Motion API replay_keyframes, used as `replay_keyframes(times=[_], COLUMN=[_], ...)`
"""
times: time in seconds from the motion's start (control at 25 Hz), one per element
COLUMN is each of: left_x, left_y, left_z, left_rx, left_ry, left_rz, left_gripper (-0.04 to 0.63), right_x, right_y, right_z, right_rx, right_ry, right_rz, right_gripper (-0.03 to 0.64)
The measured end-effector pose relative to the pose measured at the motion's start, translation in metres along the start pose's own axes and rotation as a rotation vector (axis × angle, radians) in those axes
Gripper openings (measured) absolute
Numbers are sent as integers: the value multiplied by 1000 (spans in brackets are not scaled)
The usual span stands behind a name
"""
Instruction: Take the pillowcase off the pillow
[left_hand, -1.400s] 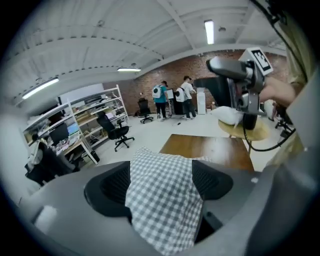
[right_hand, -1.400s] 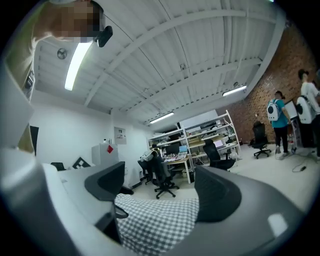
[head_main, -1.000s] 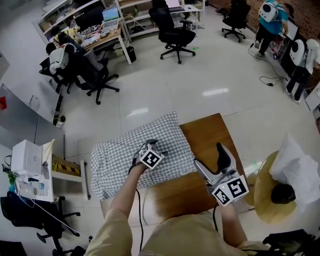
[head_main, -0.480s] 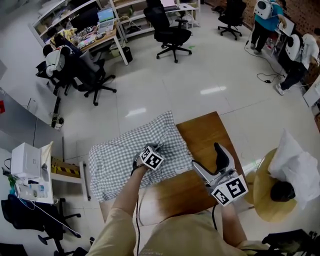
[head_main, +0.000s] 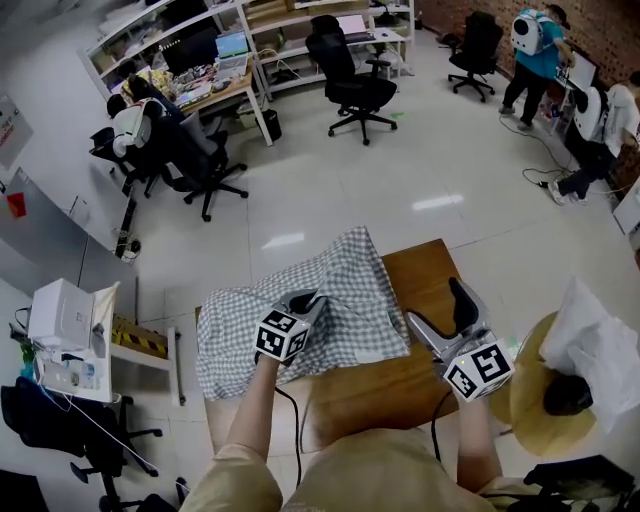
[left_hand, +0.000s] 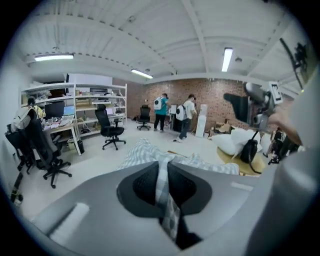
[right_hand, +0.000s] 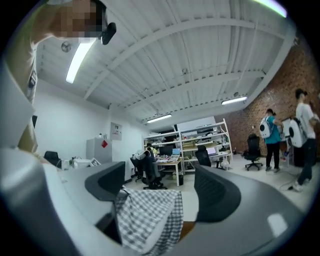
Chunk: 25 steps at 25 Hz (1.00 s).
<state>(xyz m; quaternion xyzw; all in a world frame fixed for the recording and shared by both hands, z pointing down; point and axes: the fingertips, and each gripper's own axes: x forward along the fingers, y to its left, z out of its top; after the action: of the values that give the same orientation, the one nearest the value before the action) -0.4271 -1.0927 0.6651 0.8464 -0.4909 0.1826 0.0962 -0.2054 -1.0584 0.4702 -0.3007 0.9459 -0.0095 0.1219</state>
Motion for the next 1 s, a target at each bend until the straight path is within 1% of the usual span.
replay_keyframes(times=[0.08,0.12,0.16,0.24,0.32,0.4,0.48,0.56,0.6,0.68,0.76,0.84,0.92,1.0], left_x=[-15,-24,-36,-61,-88,-116,-147,-175,-187,-207,-220,-228,-235,-242], left_y=[-25,-36,-46,-62,-72,-77,-78,-80,-81,-82,-78,-74,-76,-82], left_z=[27,39,49,70,95,120,134,134,130,116,104,96,84,67], left_rx=[-2,-5,-12,-30,-59,-104,-159,-192,-209,-259,-311,-342,-366,-388], left_ry=[-100,-150,-201,-303,-410,-515,-607,-686,-721,-787,-840,-873,-898,-927], left_rz=[-24,-34,-43,-63,-84,-106,-124,-130,-123,-110,-102,-84,-71,-68], left_gripper=[25,25,25,25,25,25,25,25,25,25,25,25,25,25], right_x=[-19,-29,-38,-54,-64,-67,-70,-77,-80,-77,-60,-38,-25,-22], right_y=[-9,-10,-8,2,17,39,67,97,113,146,166,173,176,179], right_z=[12,20,29,55,91,131,172,207,218,223,214,199,177,150], right_rx=[-77,-96,-99,-72,-34,-35,-74,-143,-195,-317,-414,-473,-514,-561], right_ry=[-7,-25,-51,-120,-193,-236,-269,-279,-260,-171,-27,142,298,432], right_rz=[-15,-20,-20,4,66,160,248,339,394,516,631,723,795,858], right_gripper=[423,423,423,423,423,422,422,422,422,422,423,429,439,439])
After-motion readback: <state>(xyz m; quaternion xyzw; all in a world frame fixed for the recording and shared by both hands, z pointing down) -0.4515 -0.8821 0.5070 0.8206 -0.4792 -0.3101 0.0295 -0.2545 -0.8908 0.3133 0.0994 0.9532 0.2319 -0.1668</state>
